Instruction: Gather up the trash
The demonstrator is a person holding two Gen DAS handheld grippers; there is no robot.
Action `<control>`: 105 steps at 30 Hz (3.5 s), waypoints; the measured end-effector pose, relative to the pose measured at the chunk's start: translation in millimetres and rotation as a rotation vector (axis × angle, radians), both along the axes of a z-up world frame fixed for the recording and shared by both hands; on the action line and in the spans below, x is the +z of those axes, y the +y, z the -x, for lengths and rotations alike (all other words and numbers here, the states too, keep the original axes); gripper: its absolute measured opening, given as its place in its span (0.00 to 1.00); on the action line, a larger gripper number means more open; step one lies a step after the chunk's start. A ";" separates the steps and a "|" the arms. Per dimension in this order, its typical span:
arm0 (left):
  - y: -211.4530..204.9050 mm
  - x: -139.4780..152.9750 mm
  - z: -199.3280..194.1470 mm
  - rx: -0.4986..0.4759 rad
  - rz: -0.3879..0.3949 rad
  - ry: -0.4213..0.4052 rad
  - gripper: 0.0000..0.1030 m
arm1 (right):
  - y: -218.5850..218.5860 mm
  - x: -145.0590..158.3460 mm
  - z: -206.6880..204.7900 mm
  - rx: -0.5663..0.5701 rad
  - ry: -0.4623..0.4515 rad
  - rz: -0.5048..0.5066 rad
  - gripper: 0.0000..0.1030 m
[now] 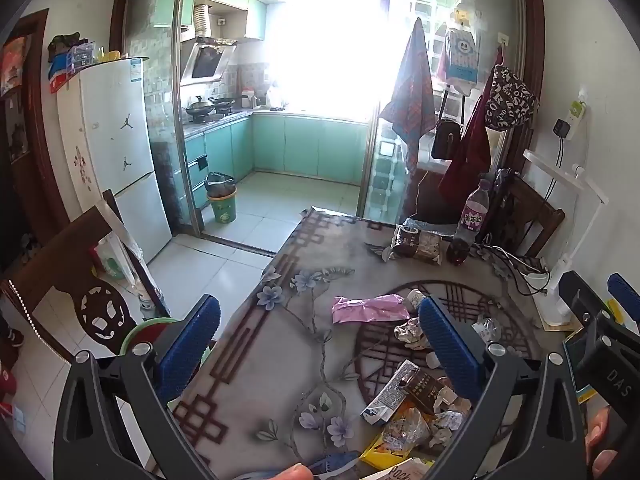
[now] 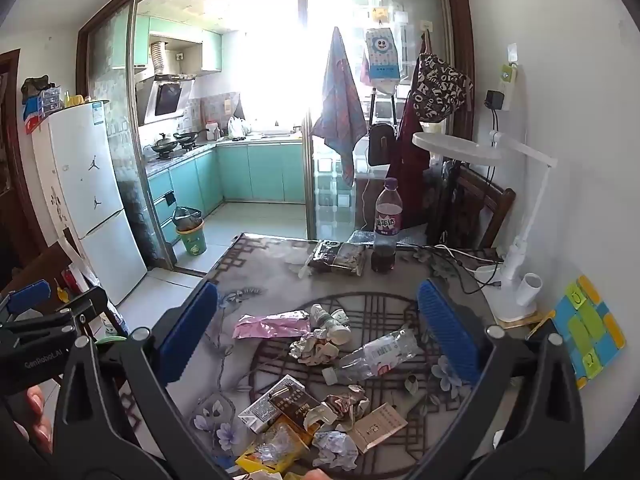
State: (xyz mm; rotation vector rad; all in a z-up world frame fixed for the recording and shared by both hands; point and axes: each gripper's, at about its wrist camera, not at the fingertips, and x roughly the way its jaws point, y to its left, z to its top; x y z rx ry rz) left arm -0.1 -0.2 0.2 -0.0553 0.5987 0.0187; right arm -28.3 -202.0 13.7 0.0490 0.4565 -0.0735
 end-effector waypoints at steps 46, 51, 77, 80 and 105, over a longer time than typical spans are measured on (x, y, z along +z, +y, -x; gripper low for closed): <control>-3.2 -5.7 -11.4 0.020 -0.013 0.040 0.93 | -5.6 -5.9 3.9 0.005 -0.010 -0.023 0.96; -2.4 -7.1 -11.0 0.017 -0.011 0.042 0.93 | -5.3 -5.7 5.1 -0.002 -0.013 -0.022 0.96; -7.8 -3.4 -11.1 -0.004 -0.011 0.027 0.93 | -6.3 -2.3 10.0 -0.015 -0.024 -0.014 0.96; -7.4 -3.8 -11.2 -0.004 -0.011 0.027 0.93 | -4.4 -3.9 9.6 -0.014 -0.024 -0.004 0.96; -13.5 -166.6 -7.9 -0.457 -0.060 0.403 0.91 | -0.5 -191.4 -88.3 0.369 0.682 -0.079 0.75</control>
